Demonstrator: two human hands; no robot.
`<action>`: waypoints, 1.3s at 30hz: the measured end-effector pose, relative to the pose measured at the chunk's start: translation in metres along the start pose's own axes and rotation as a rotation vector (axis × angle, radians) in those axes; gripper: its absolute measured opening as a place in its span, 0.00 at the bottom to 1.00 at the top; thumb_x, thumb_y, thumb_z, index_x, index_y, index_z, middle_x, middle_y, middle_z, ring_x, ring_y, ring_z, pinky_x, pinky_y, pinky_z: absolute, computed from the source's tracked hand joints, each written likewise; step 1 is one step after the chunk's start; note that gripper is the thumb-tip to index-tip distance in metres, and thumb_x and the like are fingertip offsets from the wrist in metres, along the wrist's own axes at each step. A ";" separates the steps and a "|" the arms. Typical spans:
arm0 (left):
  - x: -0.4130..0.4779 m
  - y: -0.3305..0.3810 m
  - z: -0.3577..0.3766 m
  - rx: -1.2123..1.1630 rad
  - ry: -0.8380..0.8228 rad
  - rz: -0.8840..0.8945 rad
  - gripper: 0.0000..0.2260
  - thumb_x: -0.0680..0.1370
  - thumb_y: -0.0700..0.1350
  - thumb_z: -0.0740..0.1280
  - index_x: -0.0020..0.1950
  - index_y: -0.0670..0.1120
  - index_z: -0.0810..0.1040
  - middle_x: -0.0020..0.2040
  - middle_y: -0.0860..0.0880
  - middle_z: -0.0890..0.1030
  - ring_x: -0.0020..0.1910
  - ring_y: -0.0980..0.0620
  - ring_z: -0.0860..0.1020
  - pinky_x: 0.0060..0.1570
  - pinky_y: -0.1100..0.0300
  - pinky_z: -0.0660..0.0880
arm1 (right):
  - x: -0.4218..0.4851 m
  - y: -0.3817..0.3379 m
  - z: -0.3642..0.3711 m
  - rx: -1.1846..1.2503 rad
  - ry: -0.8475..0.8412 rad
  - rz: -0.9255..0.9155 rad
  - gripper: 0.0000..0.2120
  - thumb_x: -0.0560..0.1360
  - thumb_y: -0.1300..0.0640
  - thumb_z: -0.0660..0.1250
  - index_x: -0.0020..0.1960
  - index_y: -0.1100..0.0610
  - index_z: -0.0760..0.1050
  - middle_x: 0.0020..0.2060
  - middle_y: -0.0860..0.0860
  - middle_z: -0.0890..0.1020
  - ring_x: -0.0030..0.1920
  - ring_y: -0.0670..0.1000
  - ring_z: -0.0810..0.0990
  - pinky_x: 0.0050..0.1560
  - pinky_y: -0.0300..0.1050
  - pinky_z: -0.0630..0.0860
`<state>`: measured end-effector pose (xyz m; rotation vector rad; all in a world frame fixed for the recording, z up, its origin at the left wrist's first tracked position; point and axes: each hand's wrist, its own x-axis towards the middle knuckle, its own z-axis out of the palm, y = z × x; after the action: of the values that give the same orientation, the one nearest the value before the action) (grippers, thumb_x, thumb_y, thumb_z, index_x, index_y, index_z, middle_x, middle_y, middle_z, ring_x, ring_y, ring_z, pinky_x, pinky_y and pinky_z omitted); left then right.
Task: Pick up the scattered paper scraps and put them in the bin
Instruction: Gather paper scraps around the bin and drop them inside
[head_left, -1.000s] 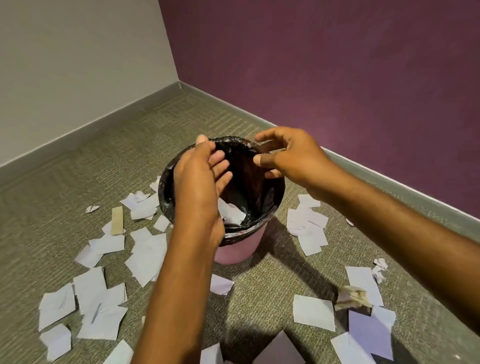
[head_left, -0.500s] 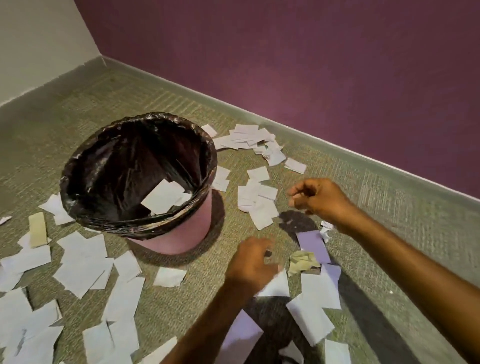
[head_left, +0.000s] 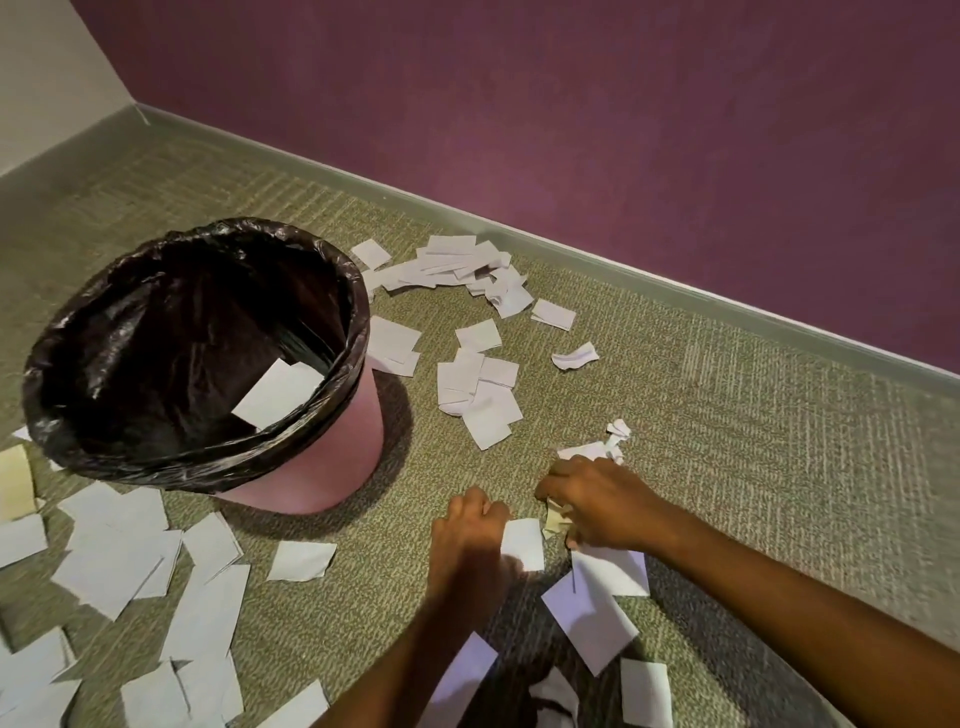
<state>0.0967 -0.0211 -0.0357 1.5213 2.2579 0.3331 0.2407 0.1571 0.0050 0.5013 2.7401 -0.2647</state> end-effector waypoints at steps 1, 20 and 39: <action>0.001 -0.001 0.001 -0.010 0.009 0.000 0.25 0.61 0.50 0.86 0.51 0.47 0.80 0.51 0.47 0.78 0.48 0.42 0.78 0.39 0.51 0.72 | 0.001 -0.001 -0.001 -0.005 0.022 -0.003 0.21 0.73 0.57 0.76 0.65 0.49 0.78 0.56 0.49 0.80 0.56 0.57 0.80 0.44 0.48 0.68; 0.089 0.051 -0.005 -0.422 -0.077 0.076 0.08 0.83 0.44 0.69 0.61 0.45 0.78 0.56 0.46 0.80 0.56 0.45 0.78 0.47 0.57 0.66 | -0.006 0.101 -0.031 0.999 0.314 0.698 0.11 0.75 0.59 0.81 0.53 0.60 0.81 0.39 0.57 0.89 0.35 0.55 0.88 0.39 0.49 0.82; 0.116 0.093 0.009 0.027 -0.069 0.026 0.32 0.74 0.56 0.79 0.72 0.45 0.71 0.69 0.43 0.71 0.69 0.41 0.71 0.64 0.43 0.76 | 0.004 0.092 0.008 0.548 0.226 0.643 0.22 0.70 0.54 0.83 0.60 0.56 0.79 0.54 0.52 0.76 0.53 0.56 0.79 0.51 0.54 0.80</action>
<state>0.1393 0.1215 -0.0278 1.5526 2.1995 0.2550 0.2737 0.2411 -0.0149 1.5887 2.5052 -0.8253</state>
